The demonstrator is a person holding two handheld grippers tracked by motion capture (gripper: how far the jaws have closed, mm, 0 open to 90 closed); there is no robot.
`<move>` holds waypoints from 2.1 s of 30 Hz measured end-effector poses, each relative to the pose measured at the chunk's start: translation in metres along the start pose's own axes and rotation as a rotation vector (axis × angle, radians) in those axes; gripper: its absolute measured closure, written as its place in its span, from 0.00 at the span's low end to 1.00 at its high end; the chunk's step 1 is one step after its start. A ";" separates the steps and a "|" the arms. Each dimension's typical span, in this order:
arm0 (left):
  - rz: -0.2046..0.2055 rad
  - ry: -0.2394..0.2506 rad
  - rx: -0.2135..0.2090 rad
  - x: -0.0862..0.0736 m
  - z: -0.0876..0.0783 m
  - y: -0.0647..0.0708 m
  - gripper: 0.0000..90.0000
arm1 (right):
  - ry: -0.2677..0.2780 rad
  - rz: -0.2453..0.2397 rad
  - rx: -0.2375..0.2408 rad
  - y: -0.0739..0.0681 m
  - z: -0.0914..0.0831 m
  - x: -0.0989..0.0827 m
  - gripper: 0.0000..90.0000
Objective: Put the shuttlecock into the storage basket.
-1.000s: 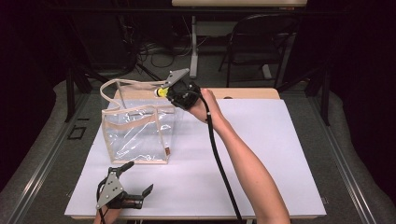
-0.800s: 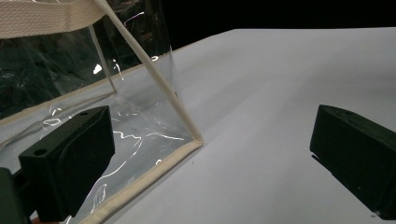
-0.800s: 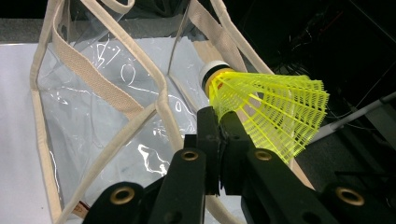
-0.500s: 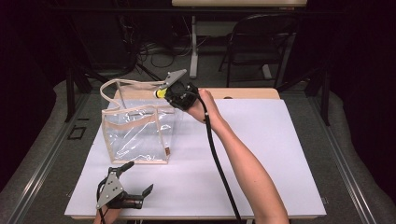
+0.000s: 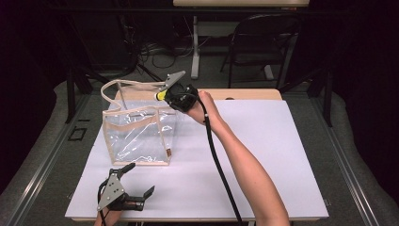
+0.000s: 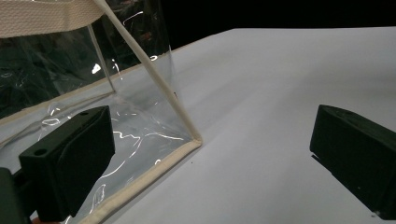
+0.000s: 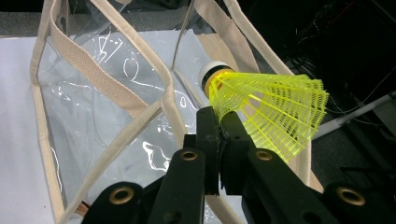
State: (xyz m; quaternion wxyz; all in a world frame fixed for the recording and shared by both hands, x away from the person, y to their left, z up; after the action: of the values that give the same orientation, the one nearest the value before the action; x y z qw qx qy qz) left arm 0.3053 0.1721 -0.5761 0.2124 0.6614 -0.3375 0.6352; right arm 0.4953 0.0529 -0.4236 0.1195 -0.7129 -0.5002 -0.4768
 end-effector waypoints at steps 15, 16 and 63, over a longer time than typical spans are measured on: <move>-0.001 0.002 -0.002 0.000 0.000 0.000 0.00 | 0.015 0.001 -0.003 -0.001 0.003 0.001 0.91; -0.001 0.001 -0.001 0.000 0.000 0.000 0.00 | 0.019 0.005 -0.005 -0.001 0.003 0.002 0.90; -0.001 -0.011 0.002 -0.001 0.005 0.001 0.00 | 0.110 0.233 -0.002 0.006 -0.054 -0.040 0.02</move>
State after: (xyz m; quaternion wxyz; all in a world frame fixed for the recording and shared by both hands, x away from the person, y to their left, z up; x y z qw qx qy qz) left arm 0.3079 0.1683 -0.5777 0.2103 0.6652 -0.3379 0.6317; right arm 0.4685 -0.0090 -0.4261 0.2005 -0.7390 -0.4064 -0.4984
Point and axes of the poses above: each handheld gripper's, and its own axes: z roughly forward along the jaws, x roughly out of its top, y roughly to its right, the point moved 9 cm from there along z, roughly forward along the jaws, and after that the axes turned 7 degrees about y, right-handed, at the moved point
